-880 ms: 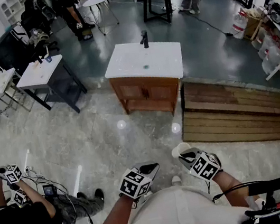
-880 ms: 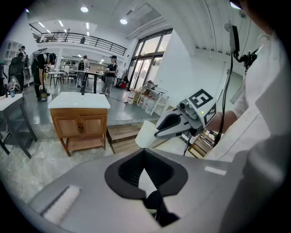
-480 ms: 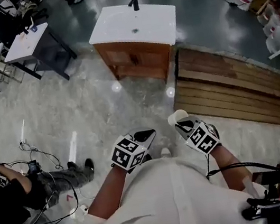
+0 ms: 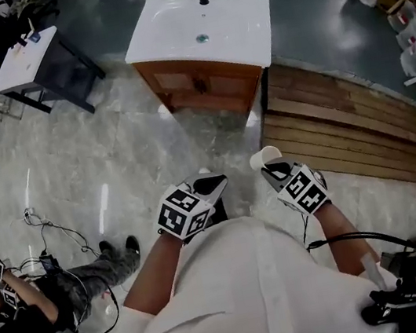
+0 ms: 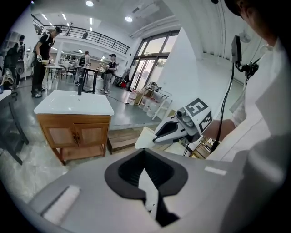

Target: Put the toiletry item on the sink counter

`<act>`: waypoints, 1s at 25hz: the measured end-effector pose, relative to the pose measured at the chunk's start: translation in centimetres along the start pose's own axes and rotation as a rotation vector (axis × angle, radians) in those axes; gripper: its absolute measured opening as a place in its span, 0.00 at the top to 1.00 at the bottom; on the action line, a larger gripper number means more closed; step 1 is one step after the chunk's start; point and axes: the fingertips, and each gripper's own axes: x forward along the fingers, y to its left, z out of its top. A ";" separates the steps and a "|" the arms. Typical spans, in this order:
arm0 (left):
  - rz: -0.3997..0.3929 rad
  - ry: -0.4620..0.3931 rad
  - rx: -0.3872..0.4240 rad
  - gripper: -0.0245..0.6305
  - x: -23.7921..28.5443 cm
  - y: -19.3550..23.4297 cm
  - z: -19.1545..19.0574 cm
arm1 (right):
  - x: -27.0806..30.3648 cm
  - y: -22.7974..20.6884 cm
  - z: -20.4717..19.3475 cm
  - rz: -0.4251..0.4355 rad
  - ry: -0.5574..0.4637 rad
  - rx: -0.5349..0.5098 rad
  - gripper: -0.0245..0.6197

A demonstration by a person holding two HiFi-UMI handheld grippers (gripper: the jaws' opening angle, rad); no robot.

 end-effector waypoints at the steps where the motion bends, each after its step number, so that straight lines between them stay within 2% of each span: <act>1: -0.012 0.000 0.007 0.95 0.1 1.5 1.2 | 0.5 -1.3 1.3 -0.013 -0.002 0.013 0.94; 10: -0.094 -0.014 0.065 0.95 -1.0 14.5 10.3 | 6.0 -14.1 11.2 -0.127 0.028 0.020 0.94; 13: -0.085 -0.009 0.058 0.95 -1.0 17.9 12.0 | 7.4 -18.4 13.6 -0.161 0.040 -0.010 0.94; 16: -0.072 -0.024 0.025 0.95 -0.5 20.1 13.3 | 8.3 -22.2 15.1 -0.158 0.055 -0.052 0.94; 25: 0.049 -0.049 -0.074 0.95 2.8 27.6 19.5 | 13.1 -37.9 19.1 -0.119 0.085 -0.212 0.94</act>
